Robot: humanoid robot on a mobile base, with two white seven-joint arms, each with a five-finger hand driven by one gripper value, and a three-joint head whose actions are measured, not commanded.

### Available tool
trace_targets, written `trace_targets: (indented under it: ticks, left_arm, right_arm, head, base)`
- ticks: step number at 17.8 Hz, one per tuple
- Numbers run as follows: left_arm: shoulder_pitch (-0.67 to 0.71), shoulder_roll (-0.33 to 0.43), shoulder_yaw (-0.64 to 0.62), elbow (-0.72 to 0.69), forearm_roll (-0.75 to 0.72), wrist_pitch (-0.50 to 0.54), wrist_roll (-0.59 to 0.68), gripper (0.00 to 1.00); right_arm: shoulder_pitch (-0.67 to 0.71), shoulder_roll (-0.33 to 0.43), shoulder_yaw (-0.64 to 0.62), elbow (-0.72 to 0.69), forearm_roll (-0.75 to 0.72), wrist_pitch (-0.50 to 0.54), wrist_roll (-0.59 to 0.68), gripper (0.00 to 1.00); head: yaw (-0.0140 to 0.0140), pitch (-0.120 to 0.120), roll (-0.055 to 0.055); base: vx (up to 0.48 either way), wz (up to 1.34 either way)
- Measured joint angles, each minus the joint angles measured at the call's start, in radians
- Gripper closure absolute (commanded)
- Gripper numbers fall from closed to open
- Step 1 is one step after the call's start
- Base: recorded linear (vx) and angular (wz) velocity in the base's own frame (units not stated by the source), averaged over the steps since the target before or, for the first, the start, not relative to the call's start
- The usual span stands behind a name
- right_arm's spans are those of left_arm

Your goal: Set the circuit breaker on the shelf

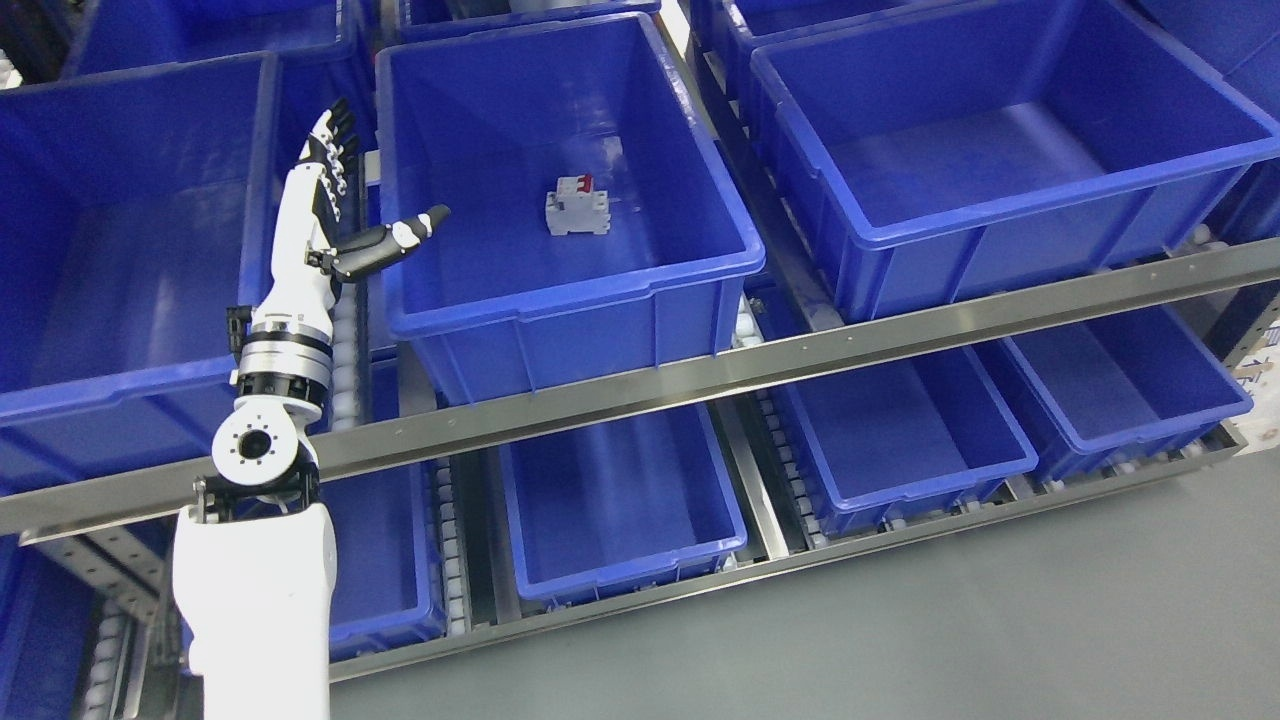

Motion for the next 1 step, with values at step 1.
trace_targets:
  ticks: [1]
  left_arm:
    - [0.013,-0.001,-0.009,-0.018,0.002,0.002,0.001,0.01]
  right_arm:
    - [0.000,0.000,0.000,0.000,0.000,0.000,0.000,0.00]
  head:
    - [0.0000,0.000,0.000]
  base:
    - [-0.162,0.15]
